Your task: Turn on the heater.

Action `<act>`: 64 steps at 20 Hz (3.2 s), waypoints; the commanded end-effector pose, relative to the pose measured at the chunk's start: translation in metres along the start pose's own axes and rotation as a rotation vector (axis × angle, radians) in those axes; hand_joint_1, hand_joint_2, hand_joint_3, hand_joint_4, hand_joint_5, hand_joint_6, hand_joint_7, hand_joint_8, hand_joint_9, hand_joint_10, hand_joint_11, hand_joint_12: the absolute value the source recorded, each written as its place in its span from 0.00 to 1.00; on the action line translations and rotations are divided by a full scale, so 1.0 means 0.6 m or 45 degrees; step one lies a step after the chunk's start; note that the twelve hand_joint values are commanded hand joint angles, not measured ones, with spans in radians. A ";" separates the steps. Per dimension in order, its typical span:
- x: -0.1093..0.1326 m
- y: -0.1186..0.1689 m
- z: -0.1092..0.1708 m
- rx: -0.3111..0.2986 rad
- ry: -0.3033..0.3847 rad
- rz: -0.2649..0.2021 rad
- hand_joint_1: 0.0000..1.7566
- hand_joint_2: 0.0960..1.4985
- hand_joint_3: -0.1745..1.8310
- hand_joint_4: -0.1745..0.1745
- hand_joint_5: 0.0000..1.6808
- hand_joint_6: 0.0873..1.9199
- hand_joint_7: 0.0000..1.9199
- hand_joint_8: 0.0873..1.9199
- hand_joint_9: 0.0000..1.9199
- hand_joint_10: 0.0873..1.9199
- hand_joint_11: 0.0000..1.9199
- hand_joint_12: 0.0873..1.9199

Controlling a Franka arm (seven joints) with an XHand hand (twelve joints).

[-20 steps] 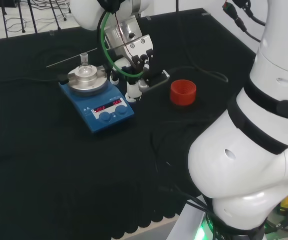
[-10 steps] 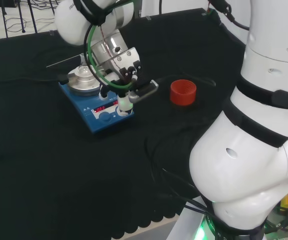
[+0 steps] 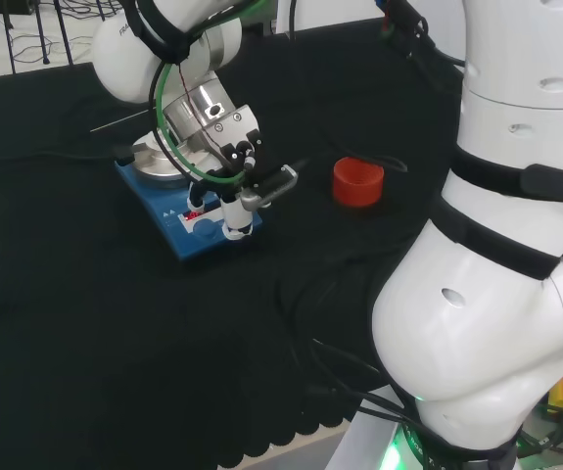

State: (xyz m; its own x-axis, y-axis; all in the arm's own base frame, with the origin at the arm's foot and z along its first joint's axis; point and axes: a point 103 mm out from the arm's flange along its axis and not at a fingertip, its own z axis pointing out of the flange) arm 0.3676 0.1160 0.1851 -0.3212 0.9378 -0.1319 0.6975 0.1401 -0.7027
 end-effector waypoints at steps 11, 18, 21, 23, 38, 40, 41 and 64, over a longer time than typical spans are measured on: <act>-0.001 0.026 0.002 0.103 -0.030 0.034 0.80 0.41 0.61 0.47 0.14 0.00 0.81 0.83 0.86 0.75 0.71 0.65; -0.014 0.033 0.012 0.126 -0.025 0.016 0.80 0.41 0.61 0.48 0.14 0.00 0.81 0.83 0.86 0.75 0.71 0.66; -0.023 0.034 0.017 0.133 -0.021 0.022 0.81 0.41 0.62 0.48 0.14 0.00 0.81 0.83 0.86 0.75 0.71 0.66; -0.011 0.036 0.011 0.141 -0.033 0.036 0.81 0.41 0.62 0.48 0.14 0.00 0.81 0.83 0.86 0.75 0.71 0.66; -0.009 0.048 0.015 0.147 -0.037 0.030 0.81 0.40 0.63 0.47 0.15 0.00 0.81 0.83 0.86 0.75 0.71 0.66; -0.009 0.049 0.015 0.148 -0.038 0.031 0.81 0.40 0.63 0.47 0.15 0.00 0.81 0.83 0.86 0.75 0.71 0.66; -0.008 0.050 0.015 0.148 -0.037 0.029 0.81 0.40 0.63 0.47 0.15 0.00 0.81 0.83 0.86 0.75 0.71 0.66; -0.022 0.050 0.011 0.132 -0.010 0.017 0.81 0.39 0.64 0.46 0.16 0.00 0.82 0.83 0.86 0.75 0.71 0.67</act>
State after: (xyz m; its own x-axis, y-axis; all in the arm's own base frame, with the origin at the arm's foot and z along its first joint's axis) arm 0.3896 0.1125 0.1538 -0.3264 0.9305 -0.1660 0.6196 0.0779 -0.7811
